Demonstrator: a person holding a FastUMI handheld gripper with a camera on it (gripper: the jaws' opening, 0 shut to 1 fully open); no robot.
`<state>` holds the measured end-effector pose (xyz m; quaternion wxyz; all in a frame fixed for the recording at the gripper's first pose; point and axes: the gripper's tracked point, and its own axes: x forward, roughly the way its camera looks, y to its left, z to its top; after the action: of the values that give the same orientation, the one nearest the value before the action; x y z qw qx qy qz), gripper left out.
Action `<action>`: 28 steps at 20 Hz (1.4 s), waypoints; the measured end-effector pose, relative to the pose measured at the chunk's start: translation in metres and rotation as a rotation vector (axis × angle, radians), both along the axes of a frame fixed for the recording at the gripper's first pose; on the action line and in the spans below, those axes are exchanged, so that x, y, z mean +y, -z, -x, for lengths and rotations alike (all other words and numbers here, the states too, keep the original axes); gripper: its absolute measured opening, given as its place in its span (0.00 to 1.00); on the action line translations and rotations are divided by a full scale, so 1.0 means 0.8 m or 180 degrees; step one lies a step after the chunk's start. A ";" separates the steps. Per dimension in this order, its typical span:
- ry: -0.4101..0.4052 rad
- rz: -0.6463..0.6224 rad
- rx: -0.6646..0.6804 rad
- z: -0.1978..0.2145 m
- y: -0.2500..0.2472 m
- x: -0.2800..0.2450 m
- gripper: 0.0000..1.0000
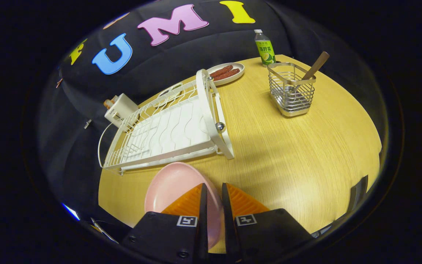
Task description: Take the plate from the dish rack, then take the spoon from the basket and place it into the plate.
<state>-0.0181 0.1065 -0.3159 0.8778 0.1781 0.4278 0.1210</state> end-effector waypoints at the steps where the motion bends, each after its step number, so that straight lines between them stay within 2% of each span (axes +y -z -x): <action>1: -0.0011 0.0027 -0.0011 -0.001 0.000 -0.004 0.23; 2: -0.0023 0.0076 -0.0046 -0.003 -0.002 -0.011 0.23; 4: -0.0060 0.0134 -0.0154 -0.007 -0.012 -0.021 0.42; 5: -0.0081 0.0167 -0.0215 -0.010 -0.018 -0.027 0.63; 9: -0.0124 0.0404 -0.0620 -0.022 -0.061 -0.076 1.00; 14: -0.0158 0.0773 -0.1228 -0.058 -0.113 -0.144 0.98; 16: -0.0188 0.0715 -0.1351 -0.072 -0.126 -0.158 0.98; 18: -0.0109 0.0698 -0.1495 -0.096 -0.137 -0.183 0.99; 21: 0.0078 0.0728 -0.1659 -0.127 -0.136 -0.222 0.98; 25: 0.0042 0.0805 -0.1754 -0.152 -0.118 -0.253 0.98; 28: 0.0084 0.0712 -0.1850 -0.178 -0.117 -0.263 0.98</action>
<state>0.1245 -0.1038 -0.2222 0.9790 0.0439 0.1673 0.1077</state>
